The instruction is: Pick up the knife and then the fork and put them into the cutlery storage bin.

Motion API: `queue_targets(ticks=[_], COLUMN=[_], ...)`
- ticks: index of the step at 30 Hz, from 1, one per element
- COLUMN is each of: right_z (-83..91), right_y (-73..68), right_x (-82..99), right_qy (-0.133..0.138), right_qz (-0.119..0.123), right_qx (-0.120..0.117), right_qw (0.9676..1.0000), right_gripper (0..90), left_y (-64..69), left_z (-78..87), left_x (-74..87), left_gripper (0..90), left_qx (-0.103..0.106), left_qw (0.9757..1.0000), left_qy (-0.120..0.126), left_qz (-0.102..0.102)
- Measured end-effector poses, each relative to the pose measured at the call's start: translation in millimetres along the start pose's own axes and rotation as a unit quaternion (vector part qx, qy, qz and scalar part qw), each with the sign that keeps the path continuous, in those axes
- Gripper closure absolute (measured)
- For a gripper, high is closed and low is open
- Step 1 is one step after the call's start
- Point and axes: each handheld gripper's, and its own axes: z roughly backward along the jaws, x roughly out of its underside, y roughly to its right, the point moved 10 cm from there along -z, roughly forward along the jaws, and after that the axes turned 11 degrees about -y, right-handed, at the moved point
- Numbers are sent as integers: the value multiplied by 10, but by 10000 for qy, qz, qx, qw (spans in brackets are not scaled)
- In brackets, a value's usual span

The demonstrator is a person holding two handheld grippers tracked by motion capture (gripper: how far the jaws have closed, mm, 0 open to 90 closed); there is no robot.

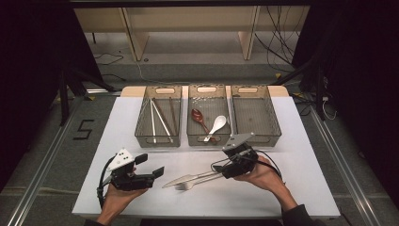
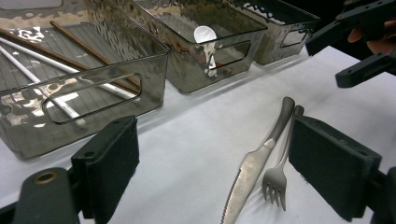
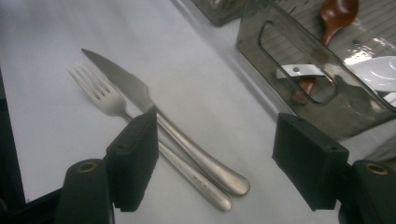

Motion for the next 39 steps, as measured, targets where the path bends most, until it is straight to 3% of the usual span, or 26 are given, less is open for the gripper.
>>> queue_targets(ticks=[8,15,24,33,39], right_z=[-203,-358,-549,-659,-703], right_y=[-63,-108,-158,-173,-204], right_x=[-93,-139,-152,-155,-126], right_qy=[-511,-830,-1233,-1438,-1631], right_qz=[563,818,1289,1345,1474], right_qx=[-107,-162,-244,-317,-376], right_qw=[9971,9931,9837,9799,9748], right_gripper=[360,376,412,458,503], left_y=[-11,1,6,10,7], left_z=[8,15,18,11,11], left_x=[9,4,4,11,11], left_gripper=[159,159,158,158,158], left_qx=[1,10,13,21,20], left_qw=[10000,10000,10000,10000,10000], left_qy=[11,60,70,47,45], left_qz=[18,-8,-58,-67,-77])
